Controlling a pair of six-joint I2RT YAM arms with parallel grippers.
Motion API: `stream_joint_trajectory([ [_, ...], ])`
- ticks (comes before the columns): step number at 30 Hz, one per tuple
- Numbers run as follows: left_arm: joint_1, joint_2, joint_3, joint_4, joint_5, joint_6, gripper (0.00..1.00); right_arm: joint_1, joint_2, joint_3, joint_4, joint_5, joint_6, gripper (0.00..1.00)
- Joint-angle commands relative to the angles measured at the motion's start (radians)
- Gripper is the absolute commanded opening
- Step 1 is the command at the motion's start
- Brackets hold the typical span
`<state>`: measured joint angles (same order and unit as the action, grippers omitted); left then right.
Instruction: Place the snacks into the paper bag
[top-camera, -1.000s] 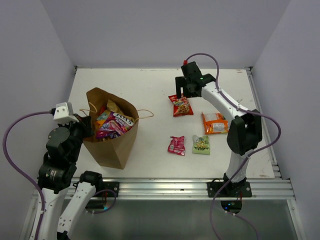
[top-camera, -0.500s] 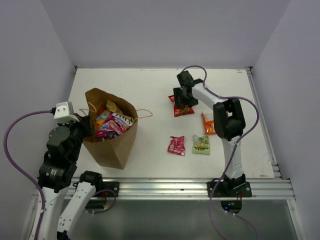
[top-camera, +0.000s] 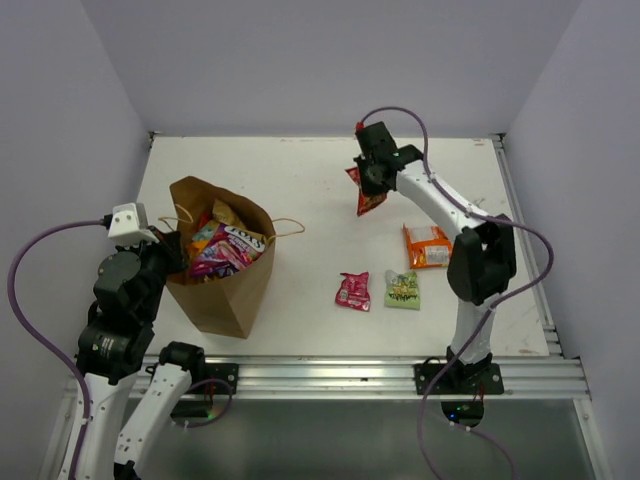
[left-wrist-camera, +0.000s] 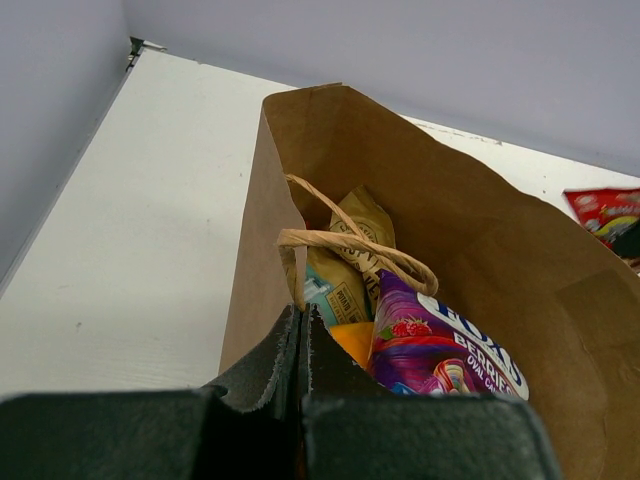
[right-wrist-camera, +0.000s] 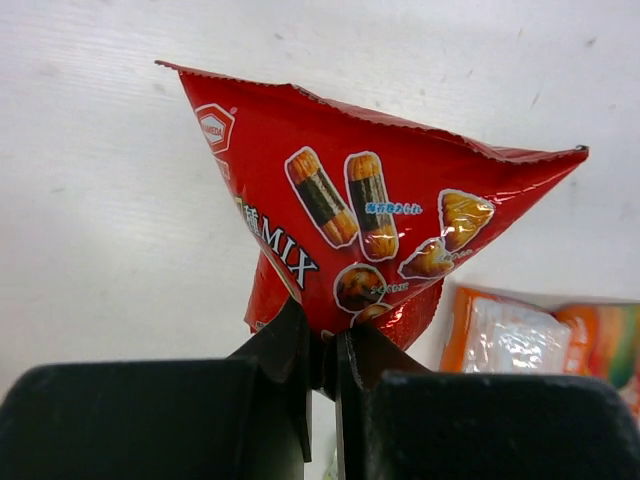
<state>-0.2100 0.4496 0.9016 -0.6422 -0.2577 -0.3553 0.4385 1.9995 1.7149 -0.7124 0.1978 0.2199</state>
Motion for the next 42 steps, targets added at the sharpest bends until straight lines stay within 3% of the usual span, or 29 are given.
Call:
stream_joint_trajectory([
  [1,-0.002,0.009,0.01,0.052,0.015,0.012,0.0,0.124,-0.261,0.184,-0.068,0.074,-0.051,0.0],
  [6,-0.002,0.001,0.008,0.05,0.02,0.009,0.0,0.264,-0.245,0.617,-0.234,0.017,-0.034,0.0],
  [9,-0.002,0.0,0.011,0.049,0.021,0.006,0.0,0.341,-0.212,0.741,-0.295,-0.069,0.001,0.0],
  [16,-0.002,0.0,0.02,0.044,0.026,0.004,0.0,0.546,-0.185,0.646,-0.24,-0.192,0.041,0.0],
  [21,-0.002,-0.008,0.017,0.042,0.026,-0.001,0.0,0.658,-0.055,0.728,-0.256,-0.195,0.026,0.0],
  [25,-0.002,-0.014,0.022,0.036,0.021,0.001,0.0,0.698,0.016,0.81,-0.26,-0.195,0.036,0.0],
  [29,-0.002,-0.017,0.033,0.024,0.018,0.007,0.0,0.72,0.031,0.772,-0.268,-0.222,0.05,0.0],
  [30,-0.002,-0.017,0.033,0.024,0.018,0.007,0.0,0.726,0.031,0.761,-0.271,-0.225,0.05,0.07],
  [31,-0.002,-0.02,0.031,0.026,0.021,0.006,0.0,0.73,0.03,0.752,-0.291,-0.216,0.05,0.22],
  [33,-0.002,-0.022,0.03,0.027,0.026,0.003,0.0,0.746,0.019,0.729,-0.308,-0.163,0.039,0.69],
  [37,-0.002,-0.025,0.022,0.032,0.032,0.001,0.0,0.752,-0.07,0.73,-0.323,-0.017,0.012,0.82],
  [42,-0.002,-0.028,0.01,0.036,0.037,-0.002,0.0,0.752,-0.276,0.741,-0.34,0.201,-0.036,0.9],
])
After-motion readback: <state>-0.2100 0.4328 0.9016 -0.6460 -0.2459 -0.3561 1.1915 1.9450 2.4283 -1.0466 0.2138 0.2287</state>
